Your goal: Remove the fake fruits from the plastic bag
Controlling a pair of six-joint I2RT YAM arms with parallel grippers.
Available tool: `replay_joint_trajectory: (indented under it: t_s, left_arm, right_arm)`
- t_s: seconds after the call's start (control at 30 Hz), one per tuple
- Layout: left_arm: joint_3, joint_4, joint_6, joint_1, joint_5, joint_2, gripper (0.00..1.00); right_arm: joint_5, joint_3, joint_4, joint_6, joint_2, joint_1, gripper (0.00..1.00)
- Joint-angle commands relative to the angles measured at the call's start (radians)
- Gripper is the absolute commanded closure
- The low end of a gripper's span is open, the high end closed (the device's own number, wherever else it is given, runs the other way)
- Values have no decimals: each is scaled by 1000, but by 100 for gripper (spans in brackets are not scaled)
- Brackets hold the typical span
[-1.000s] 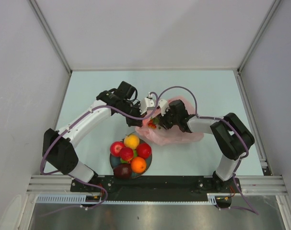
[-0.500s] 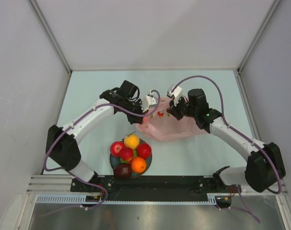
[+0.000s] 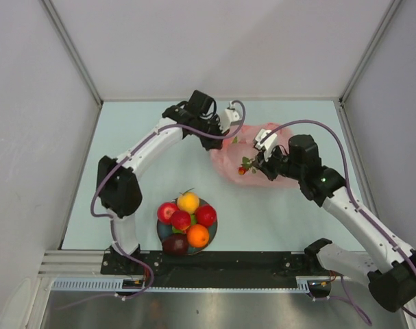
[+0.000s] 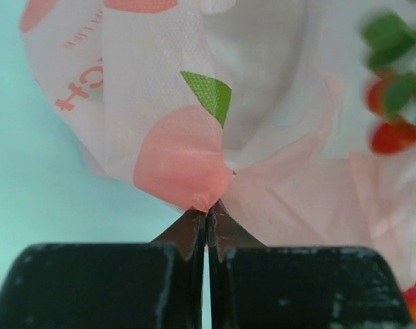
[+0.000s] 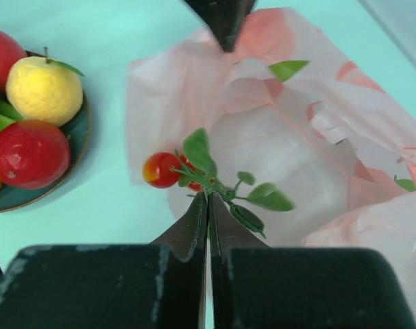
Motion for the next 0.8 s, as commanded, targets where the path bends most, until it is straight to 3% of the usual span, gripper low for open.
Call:
replay_joint_trajectory:
  t_s: [0.0,0.13,0.23,0.33,0.37,0.53,0.77]
  left_arm:
    - [265,9,-7,-5,-17,160,100]
    - [511,-36,-29,-3,-32,266,100]
    - [535,-59,-53,3,-28,271,100]
    - [502,-71,-134,14,-54,200,44]
    - [480,-57,-158,17,-66,161,15]
    - [302,-43,-178,30,-83,-138,0]
    - [-35,-63,-150,144,-158,-570,0]
  right_arm:
    - [112,18,-32,-6,-98,-10,100]
    - [247,36,23,9,-181,2,100]
    - [286,66,12,20,-198,29,100]
    - [254,110,-26,25,-181,29,100]
    - [249,144,-35,28,-172,38,100]
    - [269,202,-26,-64,-126,140,100]
    - [206,330,-12,-63,-12,213,100]
